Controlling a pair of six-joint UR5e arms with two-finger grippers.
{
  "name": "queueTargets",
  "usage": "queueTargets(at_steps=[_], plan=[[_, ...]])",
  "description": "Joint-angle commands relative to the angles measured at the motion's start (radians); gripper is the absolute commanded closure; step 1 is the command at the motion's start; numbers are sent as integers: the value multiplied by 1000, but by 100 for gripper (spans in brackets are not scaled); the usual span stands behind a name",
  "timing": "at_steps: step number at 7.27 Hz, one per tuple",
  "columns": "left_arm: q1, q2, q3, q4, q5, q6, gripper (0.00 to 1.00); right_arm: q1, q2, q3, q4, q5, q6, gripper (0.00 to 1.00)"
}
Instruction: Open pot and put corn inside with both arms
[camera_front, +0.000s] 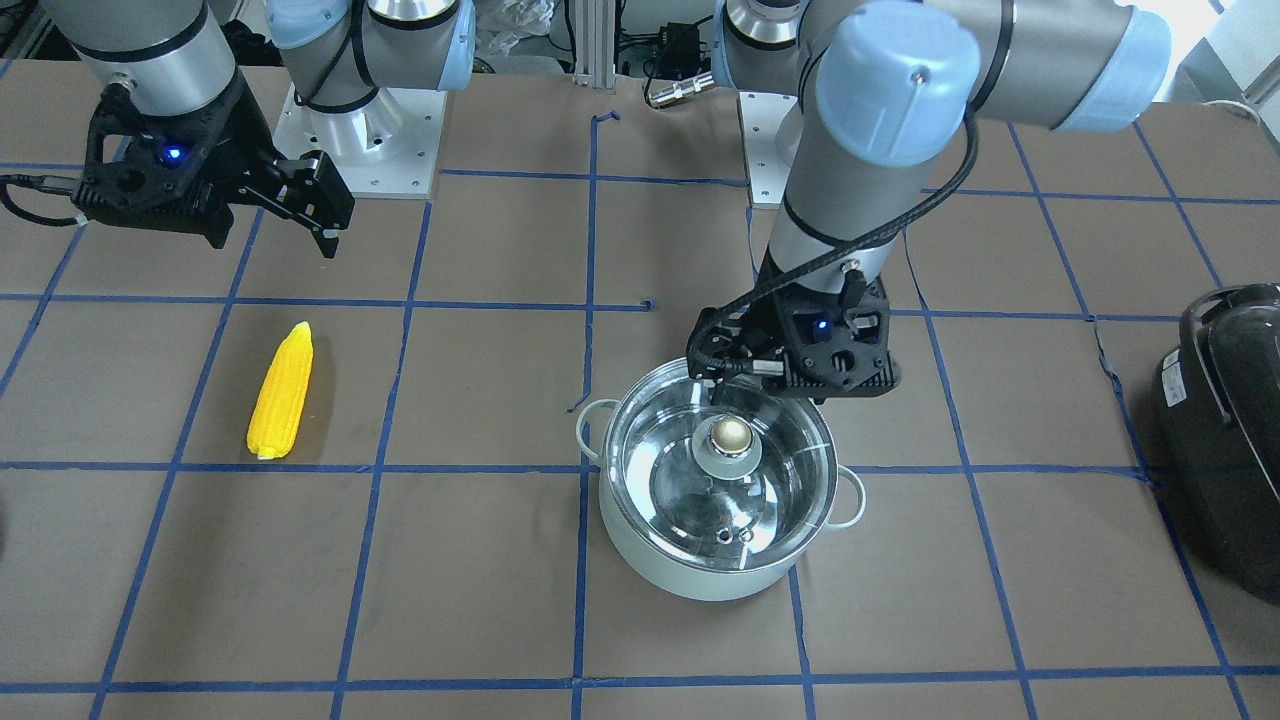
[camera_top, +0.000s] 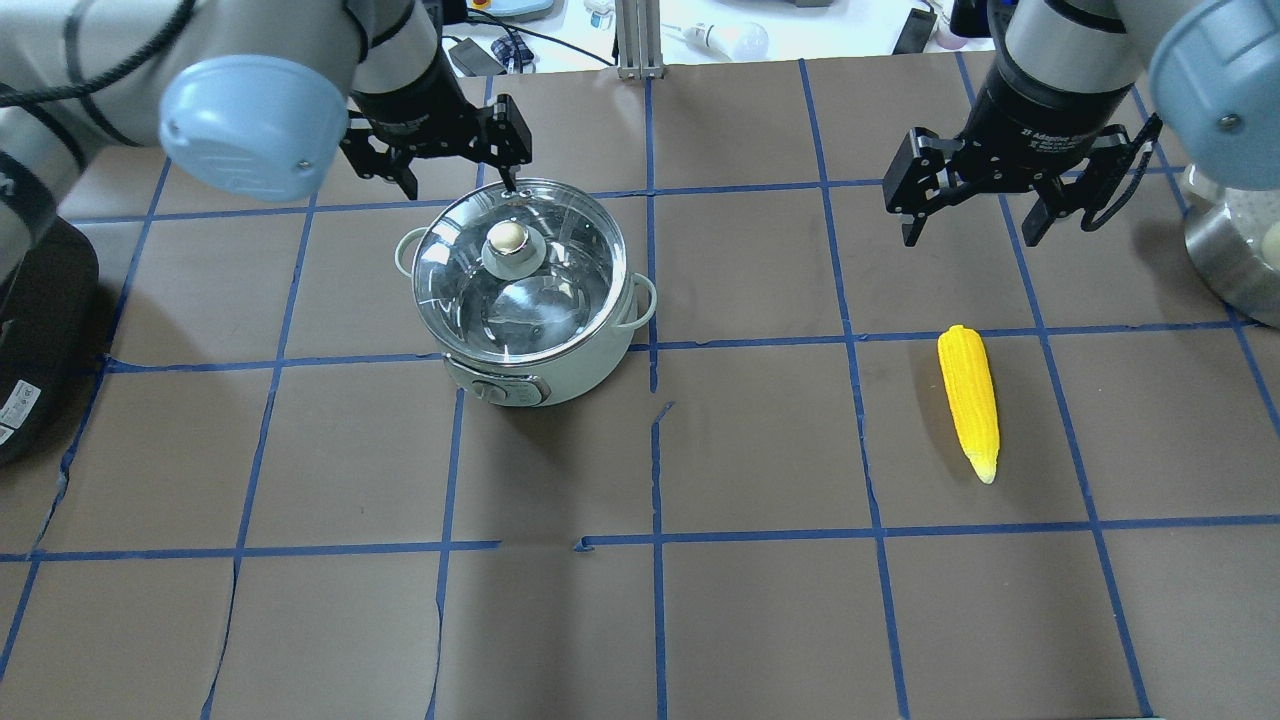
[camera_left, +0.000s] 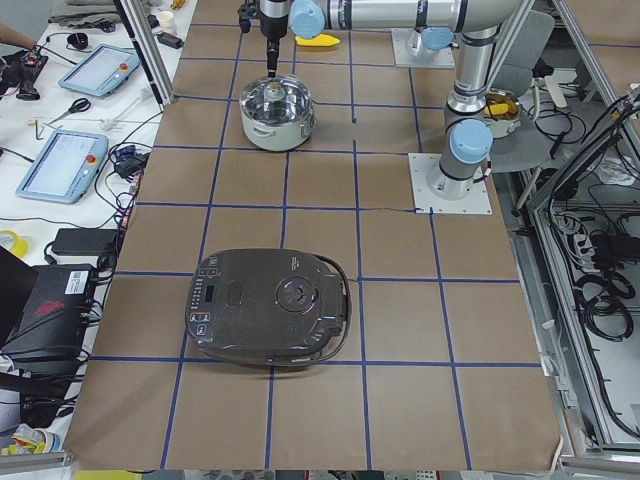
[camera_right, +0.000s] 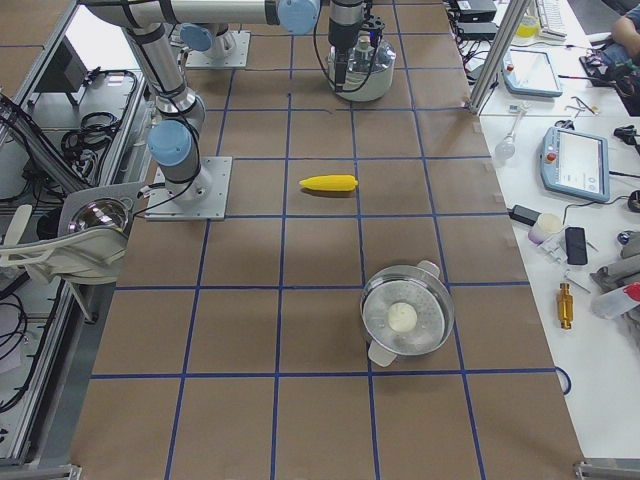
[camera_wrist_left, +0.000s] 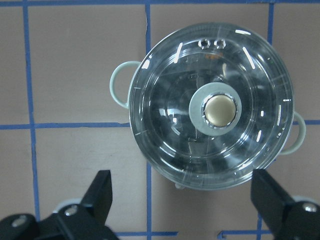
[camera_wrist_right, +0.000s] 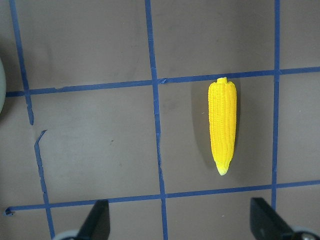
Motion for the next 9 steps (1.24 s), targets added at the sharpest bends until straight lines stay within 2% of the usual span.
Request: queueTargets(at_steps=[1,2,5,6,7,8,9], plan=[[-12,-98,-28,118,-12,-9,0,-14,22,15,-95,-5,1,0],[-16,-113,-33,126,-12,-22,0,-23,30,12,-117,-9,4,0],[-19,-112,-44,109,-2,-13,0,-161,91,53,-114,6,-14,0],[-19,-103,-42,111,-6,-13,3,-163,125,78,-148,4,-14,0],[-21,-98,-44,109,-6,-23,14,-163,143,105,-209,6,-14,0],[-21,-87,-45,95,0,-23,43,-163,169,165,-247,7,-25,0],[-21,-81,-45,83,0,-11,61,-164,195,250,-348,6,-110,0]])
